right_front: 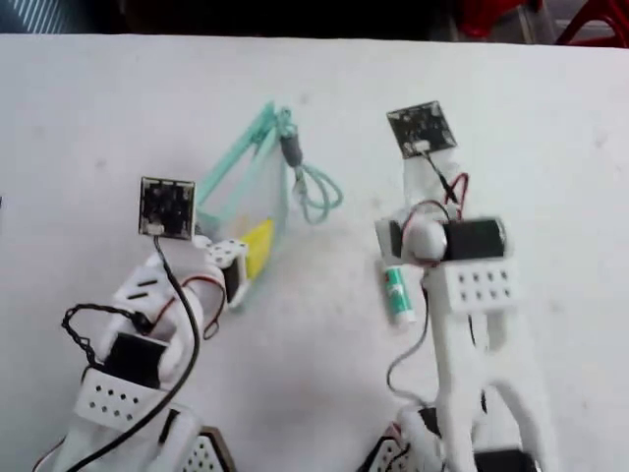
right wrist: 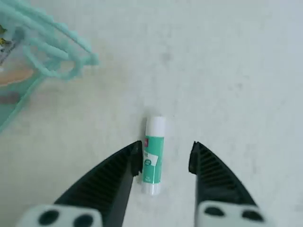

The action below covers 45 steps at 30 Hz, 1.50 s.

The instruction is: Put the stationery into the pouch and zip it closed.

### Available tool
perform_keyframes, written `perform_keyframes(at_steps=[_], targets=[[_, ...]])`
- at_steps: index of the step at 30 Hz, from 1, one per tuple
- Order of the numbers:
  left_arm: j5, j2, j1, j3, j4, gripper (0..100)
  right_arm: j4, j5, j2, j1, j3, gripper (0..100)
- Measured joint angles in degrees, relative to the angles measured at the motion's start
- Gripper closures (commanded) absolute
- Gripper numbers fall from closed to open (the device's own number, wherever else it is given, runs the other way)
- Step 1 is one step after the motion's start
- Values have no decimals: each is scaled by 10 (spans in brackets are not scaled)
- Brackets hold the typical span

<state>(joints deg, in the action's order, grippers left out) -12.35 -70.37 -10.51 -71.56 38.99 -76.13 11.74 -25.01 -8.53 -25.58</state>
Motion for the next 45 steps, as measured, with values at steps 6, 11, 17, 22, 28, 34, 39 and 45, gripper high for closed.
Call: perform_keyframes(at_steps=[6, 11, 17, 22, 28, 34, 39, 45], targets=[[3, 0, 0, 0, 0, 751, 11, 54, 178, 0, 0, 840], [22, 0, 0, 0, 0, 751, 49, 63, 232, 12, 0, 840], [23, 0, 0, 0, 0, 751, 94, 63, 284, 15, 0, 840], [23, 1, 0, 0, 0, 751, 127, 63, 329, 14, 1, 840], [23, 1, 0, 0, 0, 751, 149, 63, 359, 18, 2, 979], [23, 2, 0, 0, 0, 751, 156, 63, 361, 23, 8, 984], [23, 2, 0, 0, 0, 751, 156, 63, 361, 23, 8, 981], [23, 2, 0, 0, 0, 751, 156, 63, 361, 23, 8, 981]])
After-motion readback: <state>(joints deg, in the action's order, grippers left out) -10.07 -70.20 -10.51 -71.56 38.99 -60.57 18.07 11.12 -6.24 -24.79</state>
